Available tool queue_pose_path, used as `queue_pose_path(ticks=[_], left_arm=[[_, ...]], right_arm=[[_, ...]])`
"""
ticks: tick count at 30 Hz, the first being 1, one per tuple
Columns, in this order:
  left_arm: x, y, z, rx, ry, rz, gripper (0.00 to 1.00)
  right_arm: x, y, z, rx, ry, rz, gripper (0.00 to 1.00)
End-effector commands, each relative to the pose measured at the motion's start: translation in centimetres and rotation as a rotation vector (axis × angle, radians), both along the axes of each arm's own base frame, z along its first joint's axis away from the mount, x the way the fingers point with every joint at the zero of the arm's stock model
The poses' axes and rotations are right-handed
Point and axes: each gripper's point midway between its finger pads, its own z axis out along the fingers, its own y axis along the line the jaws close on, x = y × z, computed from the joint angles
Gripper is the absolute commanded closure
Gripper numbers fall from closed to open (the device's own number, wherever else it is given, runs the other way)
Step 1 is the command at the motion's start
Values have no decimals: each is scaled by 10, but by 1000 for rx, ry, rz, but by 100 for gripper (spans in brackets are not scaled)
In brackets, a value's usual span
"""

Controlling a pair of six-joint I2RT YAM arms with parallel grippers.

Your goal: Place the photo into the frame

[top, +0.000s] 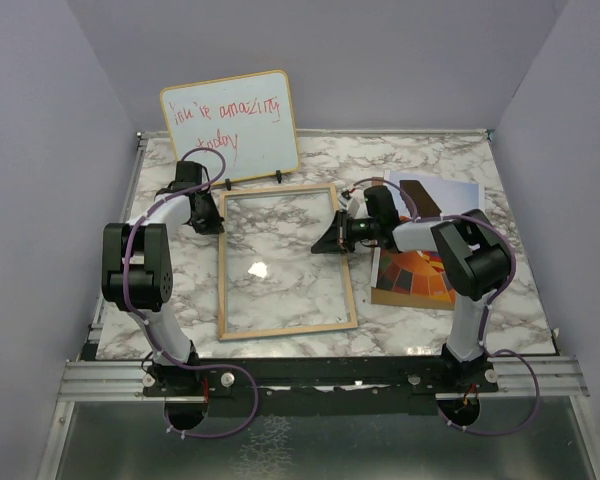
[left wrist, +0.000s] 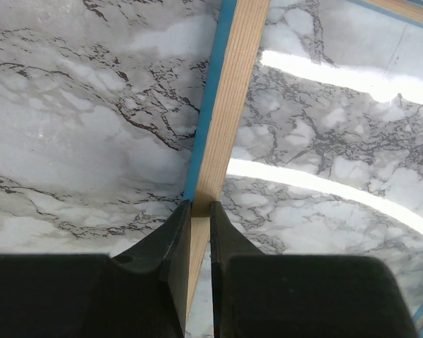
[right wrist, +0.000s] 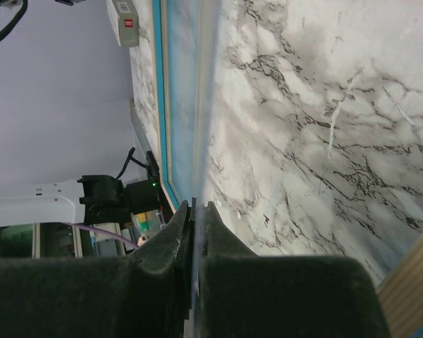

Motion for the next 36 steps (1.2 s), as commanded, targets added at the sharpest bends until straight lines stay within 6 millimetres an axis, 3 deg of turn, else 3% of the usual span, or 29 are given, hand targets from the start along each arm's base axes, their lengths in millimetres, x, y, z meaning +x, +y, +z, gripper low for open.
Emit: queue_pose_path(ticks=[1,32,36], left_arm=[[-24,4,-37,32,132,-5,87],[-25,1,-34,16,133,-6,87],[-24,0,-34,13,131,-7,87]], right_arm=[[6,6,3,8,-81,-33,97],[8,8,6,57,-156,-37,97],[4,7,-1,42,-124,-26,92]])
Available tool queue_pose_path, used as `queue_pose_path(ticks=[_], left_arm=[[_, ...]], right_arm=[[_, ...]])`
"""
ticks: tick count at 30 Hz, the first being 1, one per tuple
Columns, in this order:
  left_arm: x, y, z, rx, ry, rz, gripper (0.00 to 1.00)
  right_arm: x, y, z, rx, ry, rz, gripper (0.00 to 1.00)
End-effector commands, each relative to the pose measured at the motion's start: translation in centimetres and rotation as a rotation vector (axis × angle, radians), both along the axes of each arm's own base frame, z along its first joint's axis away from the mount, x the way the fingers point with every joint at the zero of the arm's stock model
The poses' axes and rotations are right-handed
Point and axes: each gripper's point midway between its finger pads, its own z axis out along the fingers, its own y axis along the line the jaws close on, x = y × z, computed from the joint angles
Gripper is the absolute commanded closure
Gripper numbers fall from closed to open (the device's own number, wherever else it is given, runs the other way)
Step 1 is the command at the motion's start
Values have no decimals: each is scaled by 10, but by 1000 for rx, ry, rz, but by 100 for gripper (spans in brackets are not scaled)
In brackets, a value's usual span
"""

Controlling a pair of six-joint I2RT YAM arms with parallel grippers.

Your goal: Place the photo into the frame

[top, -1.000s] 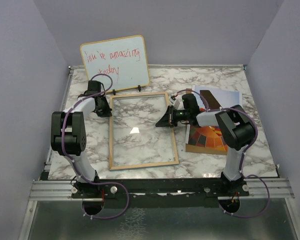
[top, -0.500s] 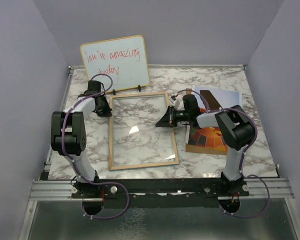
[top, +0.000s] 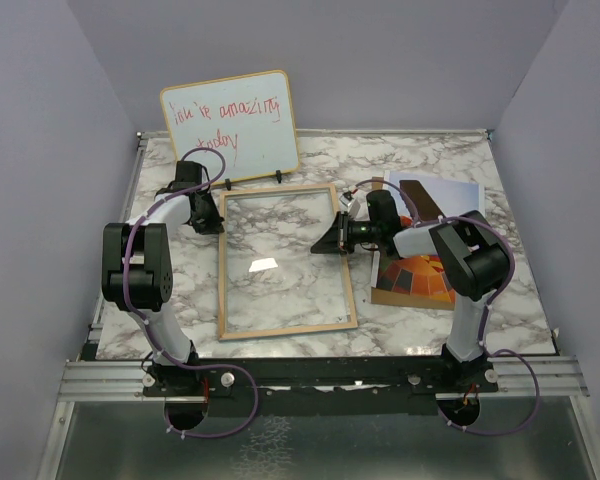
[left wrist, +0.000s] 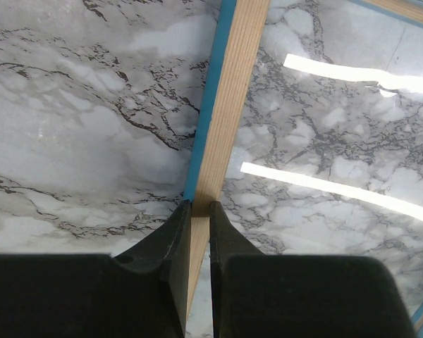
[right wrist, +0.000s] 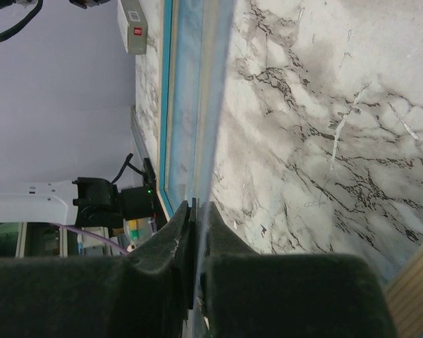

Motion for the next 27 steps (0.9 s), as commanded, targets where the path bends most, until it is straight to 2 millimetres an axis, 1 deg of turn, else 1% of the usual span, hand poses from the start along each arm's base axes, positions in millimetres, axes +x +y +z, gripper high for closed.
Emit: queue_pose_path(ticks=[1,4,11,20,23,27], left_arm=[[-25,0,-33,13,129,-9,87],[-24,0,-33,14,126,-8,87],[-23,0,-32,16,124,-9,87],[-20,0,-30,18,116,-8,86],[-19,0,-29,17,114,-8,86],[-19,0,-29,18,113,-8,86]], right_arm=[[3,5,1,0,-35,-2,89],[1,3,-2,-19,-20,-13,78],[5,-1,-1,-71,-3,-40,63],[8,-10,0,-176,41,-93,37],[8,-14,-2,-212,63,-112,32],[10,-21,-5,-280,93,-141,29]])
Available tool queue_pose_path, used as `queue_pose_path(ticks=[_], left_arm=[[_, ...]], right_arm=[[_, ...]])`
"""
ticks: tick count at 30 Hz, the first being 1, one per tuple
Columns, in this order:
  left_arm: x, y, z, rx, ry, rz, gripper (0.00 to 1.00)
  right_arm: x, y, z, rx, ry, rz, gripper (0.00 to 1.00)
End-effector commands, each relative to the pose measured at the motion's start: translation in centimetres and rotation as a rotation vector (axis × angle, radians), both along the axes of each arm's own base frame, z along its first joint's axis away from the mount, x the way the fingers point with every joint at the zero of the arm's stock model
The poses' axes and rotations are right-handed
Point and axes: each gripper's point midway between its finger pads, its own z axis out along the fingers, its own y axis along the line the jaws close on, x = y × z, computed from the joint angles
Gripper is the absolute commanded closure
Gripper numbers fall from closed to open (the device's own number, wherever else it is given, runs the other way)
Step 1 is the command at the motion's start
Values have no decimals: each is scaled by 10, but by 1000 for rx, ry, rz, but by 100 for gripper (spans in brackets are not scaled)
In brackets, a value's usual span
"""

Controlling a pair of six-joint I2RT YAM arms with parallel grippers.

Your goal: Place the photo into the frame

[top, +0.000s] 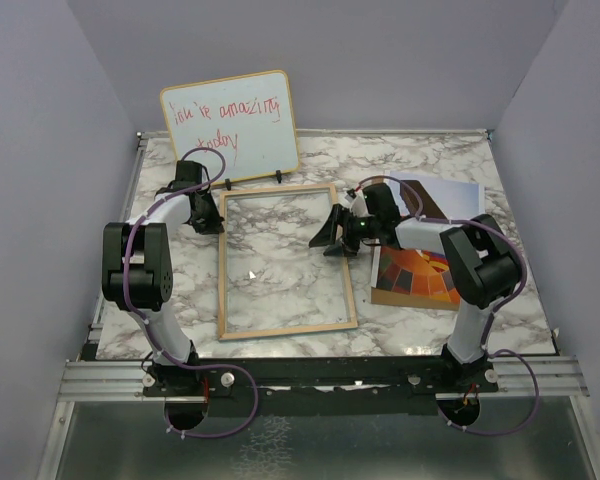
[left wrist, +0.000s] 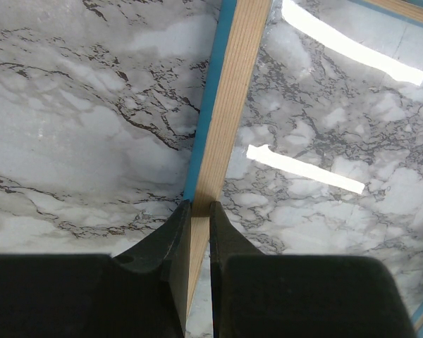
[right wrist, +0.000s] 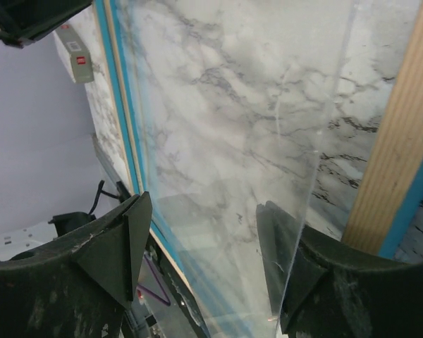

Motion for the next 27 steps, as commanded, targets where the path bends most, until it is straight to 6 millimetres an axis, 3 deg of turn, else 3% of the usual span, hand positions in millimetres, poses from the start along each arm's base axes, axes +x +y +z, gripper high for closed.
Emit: queue_pose_path(ticks=[1,10,27], left_arm=[[-19,1,-29,19,110,-9,86],[-18,1,-28,19,106,-10,86],[-18,0,-25,18,101,-11,84]], right_arm=[[2,-9,0,-112,26,-40,29],[1,-22,-14,-247,104,-75,29],[-5,-51,-16,-447,148,-143,31]])
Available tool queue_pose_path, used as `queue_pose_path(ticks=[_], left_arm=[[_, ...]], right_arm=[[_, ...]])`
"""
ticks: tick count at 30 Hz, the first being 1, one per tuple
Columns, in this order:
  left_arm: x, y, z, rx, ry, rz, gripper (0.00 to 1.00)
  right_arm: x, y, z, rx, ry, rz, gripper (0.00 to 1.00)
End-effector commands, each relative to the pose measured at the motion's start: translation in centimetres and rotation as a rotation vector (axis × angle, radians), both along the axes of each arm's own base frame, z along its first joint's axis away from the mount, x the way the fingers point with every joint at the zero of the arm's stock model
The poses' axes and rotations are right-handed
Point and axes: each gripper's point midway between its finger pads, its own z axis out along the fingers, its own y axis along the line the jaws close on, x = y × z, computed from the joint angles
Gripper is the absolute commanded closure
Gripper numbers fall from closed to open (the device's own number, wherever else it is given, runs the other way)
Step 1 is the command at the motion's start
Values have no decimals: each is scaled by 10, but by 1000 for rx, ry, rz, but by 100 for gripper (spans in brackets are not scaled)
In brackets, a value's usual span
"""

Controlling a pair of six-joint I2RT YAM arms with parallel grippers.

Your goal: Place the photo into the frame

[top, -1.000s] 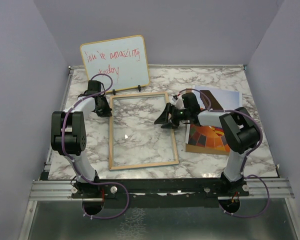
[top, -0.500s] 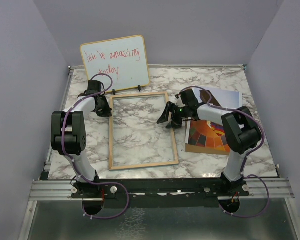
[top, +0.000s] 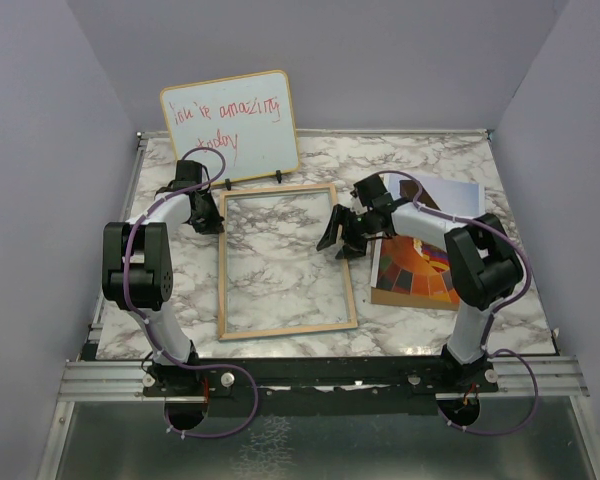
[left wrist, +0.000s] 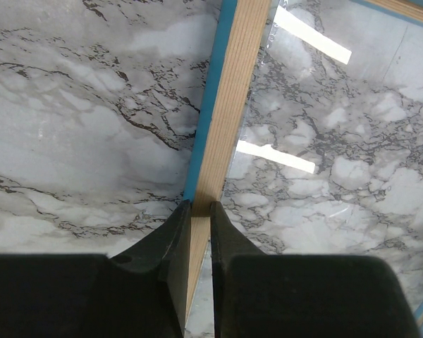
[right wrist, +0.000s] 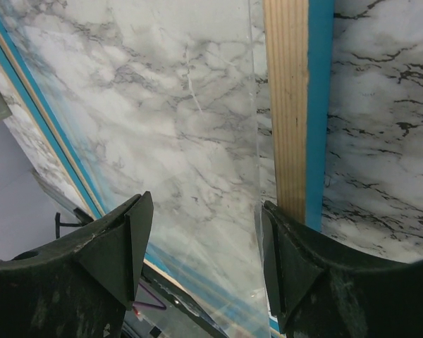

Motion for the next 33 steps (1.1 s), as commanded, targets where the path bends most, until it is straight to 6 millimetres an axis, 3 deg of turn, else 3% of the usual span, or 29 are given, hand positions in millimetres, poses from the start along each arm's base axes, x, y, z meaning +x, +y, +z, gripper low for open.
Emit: queue_pose_path(ticks=[1,10,14,33], left_arm=[[-18,0,-25,17,97,-10,84],[-19,0,-22,15,94,-8,82],[-19,-1,-21,11,92,-10,80],[-22,-7,-26,-24,108,-27,74]], right_arm=[[-9,-24,-1,-133,10,-25,31],[-2,-39,20,-189,-81,-65,30],[-1,-35,23,-166,-104,-36,36],[12,-11,-7,-102,-70,39,61]])
